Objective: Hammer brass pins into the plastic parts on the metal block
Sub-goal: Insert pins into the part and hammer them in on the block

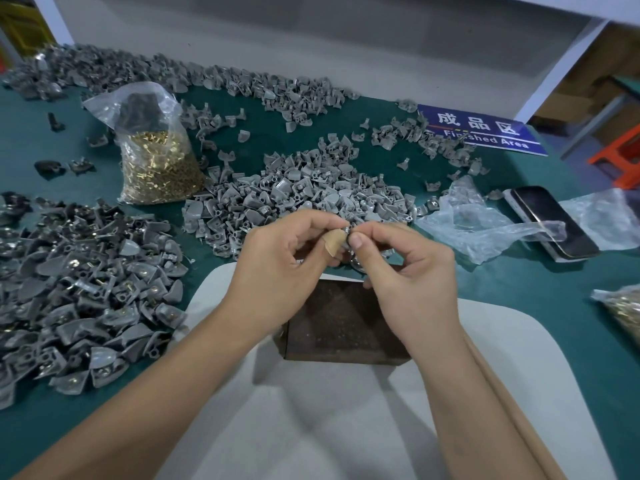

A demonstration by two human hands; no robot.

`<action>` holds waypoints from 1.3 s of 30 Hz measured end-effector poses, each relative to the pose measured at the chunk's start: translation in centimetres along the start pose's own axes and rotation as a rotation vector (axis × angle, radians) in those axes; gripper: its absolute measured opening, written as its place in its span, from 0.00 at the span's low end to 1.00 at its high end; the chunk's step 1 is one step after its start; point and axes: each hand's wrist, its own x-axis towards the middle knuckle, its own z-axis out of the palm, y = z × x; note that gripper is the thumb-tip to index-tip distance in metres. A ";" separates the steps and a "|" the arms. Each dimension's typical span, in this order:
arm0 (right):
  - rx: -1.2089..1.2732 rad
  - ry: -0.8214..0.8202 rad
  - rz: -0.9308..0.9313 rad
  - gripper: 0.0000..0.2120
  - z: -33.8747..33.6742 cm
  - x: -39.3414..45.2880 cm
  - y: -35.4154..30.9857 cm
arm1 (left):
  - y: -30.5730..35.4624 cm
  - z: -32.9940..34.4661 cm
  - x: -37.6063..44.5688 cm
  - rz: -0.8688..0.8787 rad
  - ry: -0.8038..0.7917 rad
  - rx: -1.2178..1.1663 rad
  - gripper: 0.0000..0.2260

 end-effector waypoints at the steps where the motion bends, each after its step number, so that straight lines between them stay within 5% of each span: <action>1: 0.005 -0.012 0.013 0.06 -0.2 0.0 0.1 | 0.0 -0.1 0.0 0.008 -0.018 0.004 0.05; 5: 0.083 -0.043 0.084 0.05 -0.6 0.0 0.0 | -0.2 -0.2 0.0 0.041 -0.067 -0.002 0.06; 13: -0.142 -0.007 -0.016 0.07 -0.3 0.1 0.2 | -0.8 -0.4 0.1 0.087 -0.083 0.074 0.10; 24: 0.144 0.093 0.025 0.06 0.8 -0.3 0.0 | 0.4 0.5 -0.2 -0.006 0.043 -0.152 0.05; 39: 0.086 0.095 0.058 0.05 0.6 -0.5 0.1 | 0.8 0.4 -0.2 -0.019 -0.001 -0.104 0.05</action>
